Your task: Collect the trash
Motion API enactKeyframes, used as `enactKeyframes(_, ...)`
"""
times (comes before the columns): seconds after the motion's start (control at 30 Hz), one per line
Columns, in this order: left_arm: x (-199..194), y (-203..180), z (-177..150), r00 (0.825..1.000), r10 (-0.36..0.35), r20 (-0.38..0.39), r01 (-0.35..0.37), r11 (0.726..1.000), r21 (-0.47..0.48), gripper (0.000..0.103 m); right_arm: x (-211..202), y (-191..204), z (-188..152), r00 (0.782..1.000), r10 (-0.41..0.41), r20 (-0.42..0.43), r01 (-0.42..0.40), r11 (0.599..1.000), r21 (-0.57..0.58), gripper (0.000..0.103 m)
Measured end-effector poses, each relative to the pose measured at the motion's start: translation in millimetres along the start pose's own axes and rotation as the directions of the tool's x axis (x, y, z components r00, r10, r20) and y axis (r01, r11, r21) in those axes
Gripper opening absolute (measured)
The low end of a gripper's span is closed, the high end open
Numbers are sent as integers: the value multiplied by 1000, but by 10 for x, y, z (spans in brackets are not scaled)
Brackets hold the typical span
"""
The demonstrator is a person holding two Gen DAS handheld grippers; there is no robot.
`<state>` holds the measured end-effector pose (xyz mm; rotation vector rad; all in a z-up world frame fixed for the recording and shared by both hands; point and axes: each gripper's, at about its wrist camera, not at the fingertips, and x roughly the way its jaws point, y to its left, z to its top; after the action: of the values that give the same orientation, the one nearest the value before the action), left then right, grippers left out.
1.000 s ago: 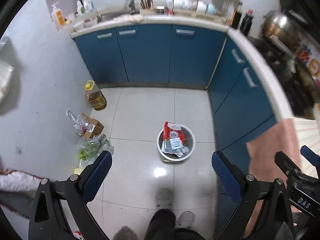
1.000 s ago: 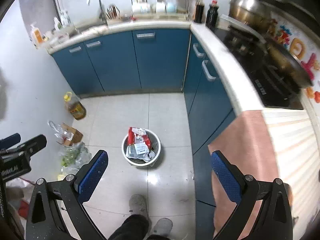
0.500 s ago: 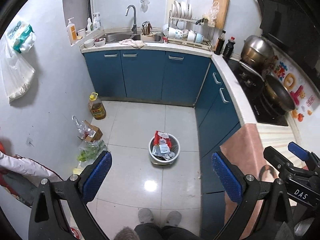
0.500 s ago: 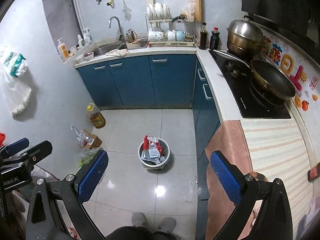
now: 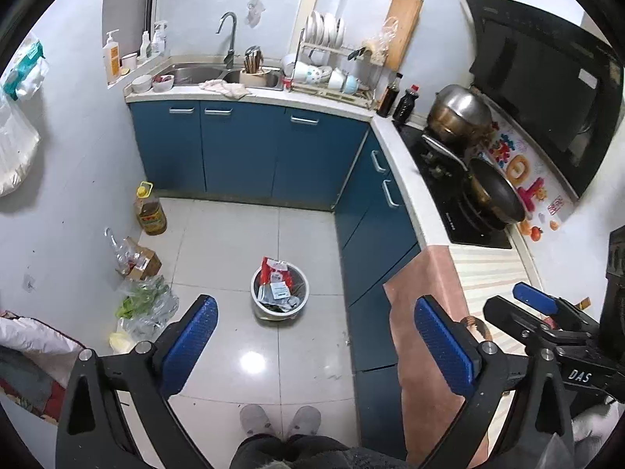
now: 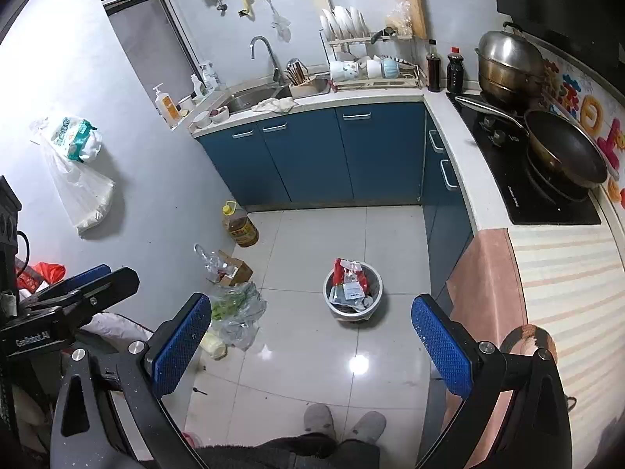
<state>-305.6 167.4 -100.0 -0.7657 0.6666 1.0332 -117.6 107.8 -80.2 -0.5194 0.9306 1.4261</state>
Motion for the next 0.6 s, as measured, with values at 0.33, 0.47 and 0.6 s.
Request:
enactKeyframes(0.33, -65, -17, -14, 999, -40, -3, 40, 999, -4, 103, 8, 17, 24, 1000, 26, -16, -26, 1000, 5, 103)
enactKeyframes(0.47, -54, -11, -47, 999, -48, -16, 48, 999, -17, 103, 25, -8, 18, 999, 33, -21, -33, 999, 11, 103)
enactKeyframes(0.6, -13, -6, -82, 998, -53, -32, 52, 998, -36, 103, 70, -15, 20, 999, 39, -35, -38, 999, 15, 103)
